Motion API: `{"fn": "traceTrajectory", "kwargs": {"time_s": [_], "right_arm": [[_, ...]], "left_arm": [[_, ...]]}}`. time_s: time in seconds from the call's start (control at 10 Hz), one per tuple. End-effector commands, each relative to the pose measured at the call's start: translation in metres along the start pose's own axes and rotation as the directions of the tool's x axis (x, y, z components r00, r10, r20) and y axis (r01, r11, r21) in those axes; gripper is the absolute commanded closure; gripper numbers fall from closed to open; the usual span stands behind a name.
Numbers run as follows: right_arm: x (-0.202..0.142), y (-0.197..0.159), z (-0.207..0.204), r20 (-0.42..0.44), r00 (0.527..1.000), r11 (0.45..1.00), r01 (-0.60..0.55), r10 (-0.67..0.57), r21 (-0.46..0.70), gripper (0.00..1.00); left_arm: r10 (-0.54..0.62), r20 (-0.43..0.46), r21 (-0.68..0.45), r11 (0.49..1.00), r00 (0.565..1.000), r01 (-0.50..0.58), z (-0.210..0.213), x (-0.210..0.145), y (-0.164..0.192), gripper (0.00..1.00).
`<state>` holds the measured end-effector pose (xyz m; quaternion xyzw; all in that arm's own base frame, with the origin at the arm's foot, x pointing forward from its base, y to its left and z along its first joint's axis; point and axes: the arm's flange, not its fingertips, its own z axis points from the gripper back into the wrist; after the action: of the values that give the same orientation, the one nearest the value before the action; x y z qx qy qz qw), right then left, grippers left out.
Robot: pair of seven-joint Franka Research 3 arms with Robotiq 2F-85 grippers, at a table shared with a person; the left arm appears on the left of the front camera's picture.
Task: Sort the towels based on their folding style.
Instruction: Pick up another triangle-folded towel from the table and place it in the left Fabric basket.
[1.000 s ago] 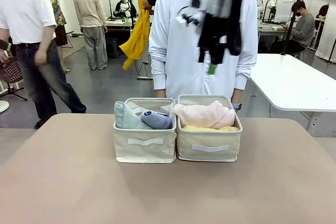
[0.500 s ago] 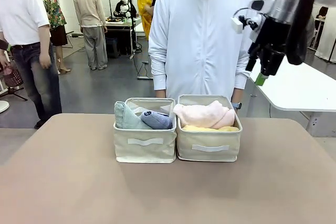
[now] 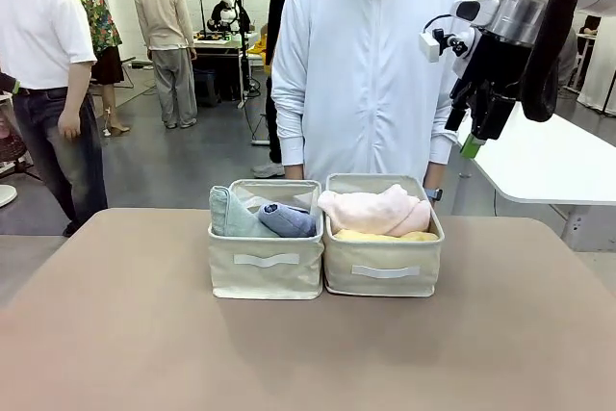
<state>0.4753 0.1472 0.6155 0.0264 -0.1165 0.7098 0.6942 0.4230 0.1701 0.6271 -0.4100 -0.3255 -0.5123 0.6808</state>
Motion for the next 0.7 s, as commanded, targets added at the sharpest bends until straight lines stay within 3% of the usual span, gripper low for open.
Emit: {"fn": "traceTrajectory", "kwargs": {"time_s": [0.0,0.1,0.2,0.3,0.4,0.6], "right_arm": [[-0.006,-0.002,0.002,-0.009,1.000,1.000,-0.014,0.014,0.011,0.00],[0.000,0.000,0.000,0.000,1.000,1.000,0.000,0.000,0.000,0.00],[-0.027,-0.010,0.039,0.213,0.977,0.995,0.008,-0.029,0.096,0.00],[-0.060,-0.018,0.073,0.379,0.923,0.994,0.038,-0.074,0.103,0.00],[-0.087,-0.019,0.093,0.478,0.874,0.995,0.049,-0.086,0.089,0.00],[-0.133,-0.013,0.117,0.591,0.801,0.995,0.076,-0.097,0.060,0.00]], "left_arm": [[0.001,0.005,0.003,1.000,1.000,-0.001,0.000,0.001,-0.002,0.00],[0.001,0.005,0.003,1.000,1.000,-0.001,0.000,0.001,-0.002,0.00],[0.001,0.005,0.003,1.000,1.000,-0.001,0.000,0.001,-0.002,0.00],[0.001,0.005,0.003,1.000,1.000,-0.001,0.000,0.001,-0.002,0.00],[0.001,0.005,0.003,1.000,1.000,-0.001,0.000,0.001,-0.002,0.00],[0.001,0.005,0.003,1.000,1.000,-0.001,0.000,0.001,-0.002,0.00]]}}
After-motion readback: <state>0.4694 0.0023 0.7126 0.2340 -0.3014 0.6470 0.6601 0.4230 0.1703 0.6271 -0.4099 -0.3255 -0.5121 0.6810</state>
